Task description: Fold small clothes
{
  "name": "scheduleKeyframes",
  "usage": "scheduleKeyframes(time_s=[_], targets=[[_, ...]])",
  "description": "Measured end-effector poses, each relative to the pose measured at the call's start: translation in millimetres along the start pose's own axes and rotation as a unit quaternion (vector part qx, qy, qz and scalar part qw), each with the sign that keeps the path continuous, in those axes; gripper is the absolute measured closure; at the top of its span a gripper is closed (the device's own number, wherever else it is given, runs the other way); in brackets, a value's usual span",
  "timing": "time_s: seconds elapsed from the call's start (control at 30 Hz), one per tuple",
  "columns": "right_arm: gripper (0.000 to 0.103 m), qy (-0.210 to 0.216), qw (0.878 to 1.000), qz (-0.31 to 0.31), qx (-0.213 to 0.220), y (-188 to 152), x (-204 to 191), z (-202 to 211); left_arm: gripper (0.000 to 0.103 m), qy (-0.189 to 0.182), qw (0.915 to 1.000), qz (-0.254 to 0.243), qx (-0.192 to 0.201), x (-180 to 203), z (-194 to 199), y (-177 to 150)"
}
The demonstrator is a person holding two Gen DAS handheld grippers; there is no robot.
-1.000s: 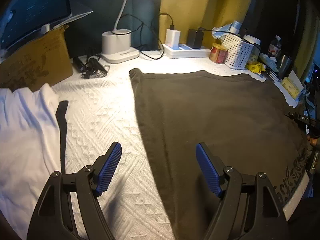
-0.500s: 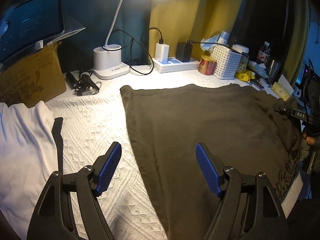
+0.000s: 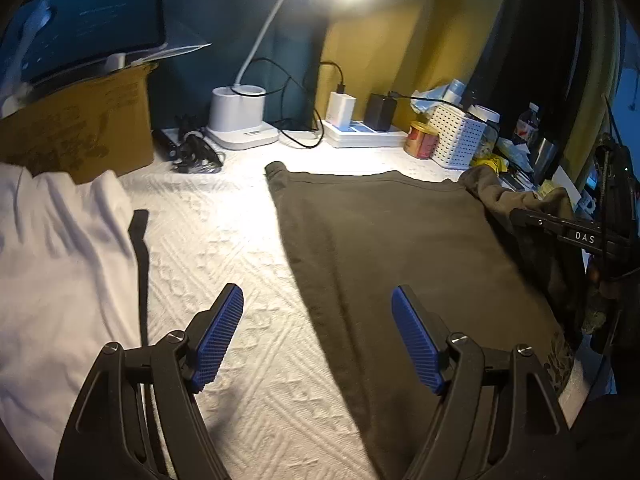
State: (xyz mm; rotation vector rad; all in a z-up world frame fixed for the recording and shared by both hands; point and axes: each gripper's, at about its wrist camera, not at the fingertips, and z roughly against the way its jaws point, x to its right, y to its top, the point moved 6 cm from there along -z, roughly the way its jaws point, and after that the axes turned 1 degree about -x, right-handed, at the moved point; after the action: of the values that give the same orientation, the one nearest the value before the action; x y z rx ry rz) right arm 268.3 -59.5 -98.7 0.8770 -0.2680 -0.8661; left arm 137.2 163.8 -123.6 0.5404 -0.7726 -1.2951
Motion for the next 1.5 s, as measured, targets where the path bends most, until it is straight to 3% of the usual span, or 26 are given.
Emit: scheduleKeyframes(time_s=[0.4,0.67,0.77,0.87,0.97,1.23,1.5], targets=[[0.092,0.06,0.995,0.073,-0.025,7,-87,-29,0.027,0.004,0.9997,0.017,0.015,-19,15,-8],[0.092,0.062,0.988,0.128,-0.063,-16,-131,-52,0.027,0.019,0.9995,0.022,0.008,-30,19,-16],[0.086,0.063,0.986,0.135,-0.081,-18,-138,-52,0.027,0.027,0.9993,0.027,0.004,-34,20,-18],[0.071,0.089,0.983,0.131,-0.095,-17,-147,-43,0.027,0.033,0.9989,0.033,0.003,-37,22,-18],[0.055,0.124,0.979,0.137,-0.085,-15,-161,-25,0.027,0.035,0.9989,0.032,0.004,-34,25,-17],[0.053,0.18,0.971,0.155,-0.029,-10,-178,27,0.027,0.034,0.9994,0.009,0.008,-7,34,-4],[0.053,0.138,0.984,0.113,0.009,-6,-119,44,0.027,0.017,0.9997,-0.014,0.005,29,28,10]])
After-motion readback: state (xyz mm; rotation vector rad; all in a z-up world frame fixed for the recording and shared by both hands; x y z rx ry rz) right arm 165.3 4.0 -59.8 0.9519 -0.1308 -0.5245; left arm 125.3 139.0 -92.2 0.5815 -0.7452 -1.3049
